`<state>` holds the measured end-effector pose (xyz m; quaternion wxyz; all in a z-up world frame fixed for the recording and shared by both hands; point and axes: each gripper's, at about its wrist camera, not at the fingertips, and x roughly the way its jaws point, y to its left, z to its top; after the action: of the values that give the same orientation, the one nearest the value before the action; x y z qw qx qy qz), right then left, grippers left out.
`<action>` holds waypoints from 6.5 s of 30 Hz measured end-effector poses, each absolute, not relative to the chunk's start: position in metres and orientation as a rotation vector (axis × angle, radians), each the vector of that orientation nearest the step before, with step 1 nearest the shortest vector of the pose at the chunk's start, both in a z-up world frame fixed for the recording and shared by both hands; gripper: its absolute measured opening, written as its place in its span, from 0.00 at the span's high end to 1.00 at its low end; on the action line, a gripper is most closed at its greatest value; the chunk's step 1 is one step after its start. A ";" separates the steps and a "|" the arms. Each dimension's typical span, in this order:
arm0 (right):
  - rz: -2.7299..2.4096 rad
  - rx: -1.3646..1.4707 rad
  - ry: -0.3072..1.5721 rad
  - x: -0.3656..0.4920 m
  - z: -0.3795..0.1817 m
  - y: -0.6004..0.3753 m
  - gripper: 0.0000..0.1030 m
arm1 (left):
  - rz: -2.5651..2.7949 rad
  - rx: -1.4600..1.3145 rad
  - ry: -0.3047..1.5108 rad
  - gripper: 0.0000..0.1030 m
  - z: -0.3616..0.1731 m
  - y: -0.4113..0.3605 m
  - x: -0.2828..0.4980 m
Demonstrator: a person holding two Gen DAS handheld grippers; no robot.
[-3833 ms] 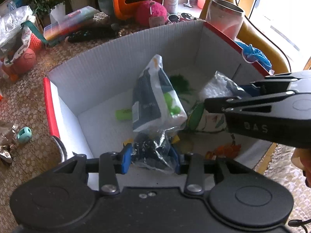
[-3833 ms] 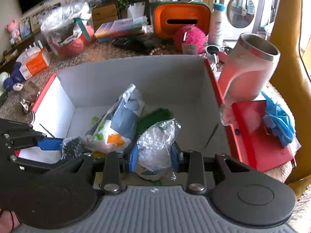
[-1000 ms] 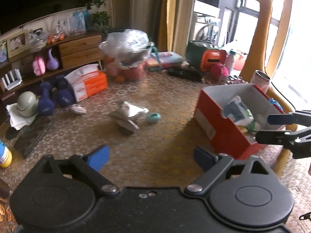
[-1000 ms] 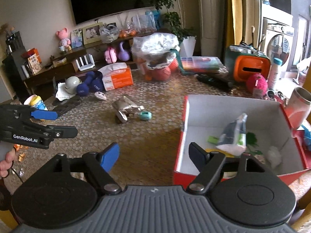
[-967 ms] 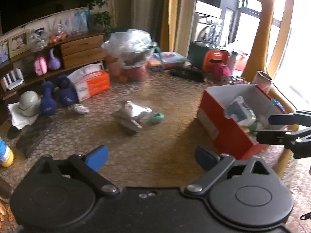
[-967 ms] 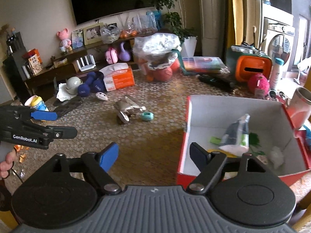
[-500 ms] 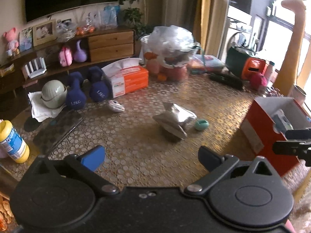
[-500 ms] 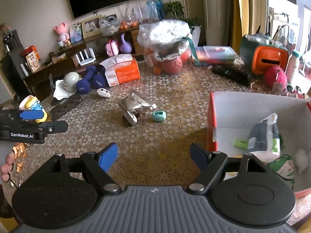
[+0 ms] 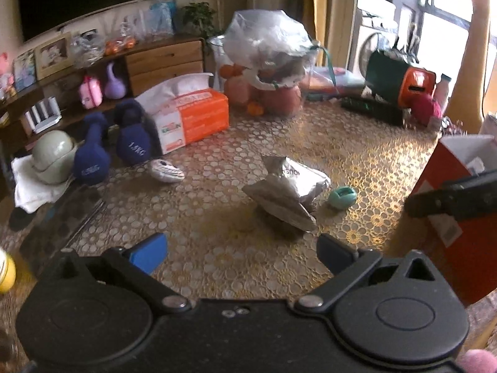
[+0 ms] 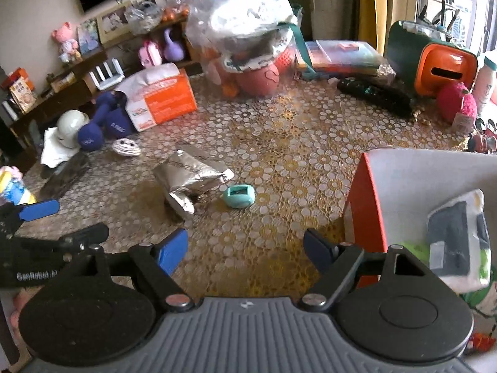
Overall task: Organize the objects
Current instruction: 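Grasp the silver foil packet with the left tool while the right tool grasps the teal case, then carry the foil packet and teal case with both tools over the shoebox, then lower both tools into the shoebox and open them, releasing packet and case, then withdraw both open tools from the shoebox toward the table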
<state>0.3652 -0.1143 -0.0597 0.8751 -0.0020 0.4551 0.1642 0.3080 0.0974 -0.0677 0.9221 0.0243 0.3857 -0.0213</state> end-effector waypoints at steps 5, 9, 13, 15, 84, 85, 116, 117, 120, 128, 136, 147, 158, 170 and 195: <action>0.317 0.011 0.999 0.393 -0.074 -0.107 0.21 | -0.081 0.083 0.806 0.01 -0.073 0.092 0.329; 0.303 0.027 1.042 0.414 -0.085 -0.101 0.21 | -0.105 0.130 0.815 0.01 -0.079 0.082 0.349; 0.283 0.030 1.065 0.434 -0.096 -0.096 0.21 | -0.120 0.175 0.812 0.01 -0.086 0.073 0.369; 0.276 0.039 1.077 0.443 -0.102 -0.095 0.21 | -0.126 0.197 0.814 0.01 -0.090 0.068 0.377; 0.360 0.098 0.855 0.325 0.013 -0.206 0.64 | -0.252 0.025 0.809 0.49 0.004 0.031 0.286; 0.357 0.097 0.848 0.319 0.016 -0.213 0.64 | -0.259 0.025 0.805 0.49 0.008 0.026 0.281; 0.081 0.212 0.829 0.281 -0.009 -0.414 0.64 | -0.471 0.172 0.814 0.49 0.011 -0.189 0.252; 0.080 0.211 0.833 0.284 -0.011 -0.416 0.64 | -0.472 0.177 0.820 0.49 0.008 -0.194 0.254; 0.085 0.205 0.848 0.293 -0.018 -0.417 0.64 | -0.459 0.178 0.842 0.49 -0.001 -0.205 0.263; 0.089 0.186 0.912 0.329 -0.043 -0.416 0.64 | -0.405 0.191 0.915 0.49 -0.033 -0.221 0.293; 0.080 0.163 0.950 0.359 -0.064 -0.413 0.64 | -0.385 0.186 0.963 0.49 -0.054 -0.229 0.309; 0.072 0.157 1.003 0.378 -0.085 -0.407 0.64 | -0.403 0.193 0.988 0.56 -0.067 -0.235 0.315; 0.063 0.169 1.014 0.374 -0.086 -0.409 0.64 | -0.418 0.176 0.992 0.54 -0.067 -0.234 0.315; 0.061 0.190 0.987 0.353 -0.061 -0.413 0.63 | -0.433 0.154 0.950 0.40 -0.048 -0.221 0.300; 0.205 0.153 0.849 0.252 0.010 -0.365 0.54 | -0.388 0.062 0.809 0.36 0.012 -0.128 0.234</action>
<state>0.2524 -0.3646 0.0103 0.9032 0.0739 0.4109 0.0994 0.2340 -0.1280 0.0116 0.9005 0.0301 0.3911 -0.1876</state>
